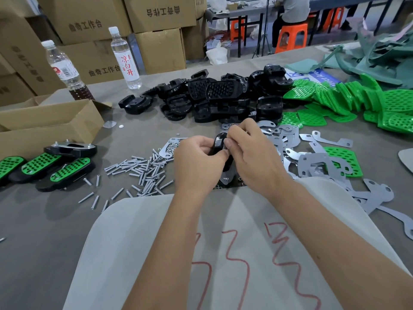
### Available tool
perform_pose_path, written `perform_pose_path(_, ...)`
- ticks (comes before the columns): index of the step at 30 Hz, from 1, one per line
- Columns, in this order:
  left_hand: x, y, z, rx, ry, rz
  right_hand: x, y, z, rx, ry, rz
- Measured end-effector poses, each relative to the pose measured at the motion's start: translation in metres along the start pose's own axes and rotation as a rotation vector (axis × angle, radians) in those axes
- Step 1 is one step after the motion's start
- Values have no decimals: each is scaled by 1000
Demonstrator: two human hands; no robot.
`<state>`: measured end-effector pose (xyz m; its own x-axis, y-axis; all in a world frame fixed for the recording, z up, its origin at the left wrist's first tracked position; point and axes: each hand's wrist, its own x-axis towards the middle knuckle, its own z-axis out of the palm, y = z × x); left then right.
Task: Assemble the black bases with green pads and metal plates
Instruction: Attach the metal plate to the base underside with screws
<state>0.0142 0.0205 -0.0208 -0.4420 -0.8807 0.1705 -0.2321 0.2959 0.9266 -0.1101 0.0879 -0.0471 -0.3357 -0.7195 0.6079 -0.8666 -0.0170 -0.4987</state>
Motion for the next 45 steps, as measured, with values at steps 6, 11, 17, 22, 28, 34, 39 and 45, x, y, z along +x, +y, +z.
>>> perform_pose_path(6, 2, -1, -1, -17, -9, -35, 1, -4, -4, -65, -29, 9)
perform_pose_path(11, -1, 2, 1, -37, -10, -27, 1, -11, -6, -106, -34, 9)
perform_pose_path(17, -4, 5, 4, -68, -20, -16, 4, -11, -2, -70, 52, 169)
perform_pose_path(22, -5, 4, 7, -21, -7, 56, 3, -11, 2, -220, 179, 108)
perform_pose_path(28, -12, 8, 21, 131, 139, 303, 8, -19, -1, 99, 230, 332)
perform_pose_path(34, -9, 5, 23, 89, 199, 305, 3, -12, -8, 115, 93, 158)
perform_pose_path(39, -8, 0, 26, 74, 196, 263, 1, -8, 1, 76, 111, 151)
perform_pose_path(45, -13, 5, 31, 19, 247, 368, 5, -22, -3, 235, 278, 254)
